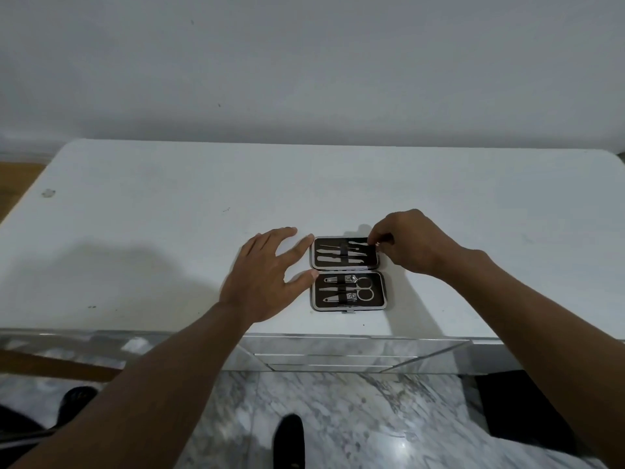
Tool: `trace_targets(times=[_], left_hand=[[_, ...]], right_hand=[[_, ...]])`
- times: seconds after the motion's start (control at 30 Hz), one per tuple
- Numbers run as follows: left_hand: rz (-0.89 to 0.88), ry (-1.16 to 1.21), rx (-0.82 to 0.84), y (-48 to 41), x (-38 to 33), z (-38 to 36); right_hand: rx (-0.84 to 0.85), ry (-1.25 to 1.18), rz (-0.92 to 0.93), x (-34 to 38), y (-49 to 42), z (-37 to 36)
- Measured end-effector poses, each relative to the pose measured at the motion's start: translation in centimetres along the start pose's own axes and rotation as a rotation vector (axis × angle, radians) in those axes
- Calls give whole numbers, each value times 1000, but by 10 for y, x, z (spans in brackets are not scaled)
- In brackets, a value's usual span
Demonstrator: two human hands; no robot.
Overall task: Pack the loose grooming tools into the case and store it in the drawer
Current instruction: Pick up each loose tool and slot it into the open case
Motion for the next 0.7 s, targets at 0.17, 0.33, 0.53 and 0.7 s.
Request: trace_targets(times=[0.17, 0.33, 0.53, 0.7], left_hand=[[5, 8, 5, 0, 1, 1], [7, 15, 5, 0, 0, 2], [3, 7, 7, 1, 0, 2], [1, 5, -1, 1, 0, 2]], right_hand=[[22, 108, 34, 1, -1, -3], [18, 174, 98, 8, -3, -7], [-10, 187, 136, 17, -3, -10], [-36, 188, 178, 27, -3, -14]])
Point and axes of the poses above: each hand's wrist, its own y-axis away from the middle knuckle, its own z-axis out of the back of the hand, x = y × z, the point moved 9 cm from there along -y, towards the middle knuckle, and after that the axes turned 2 degrees about -y, right-handed, at the moved point
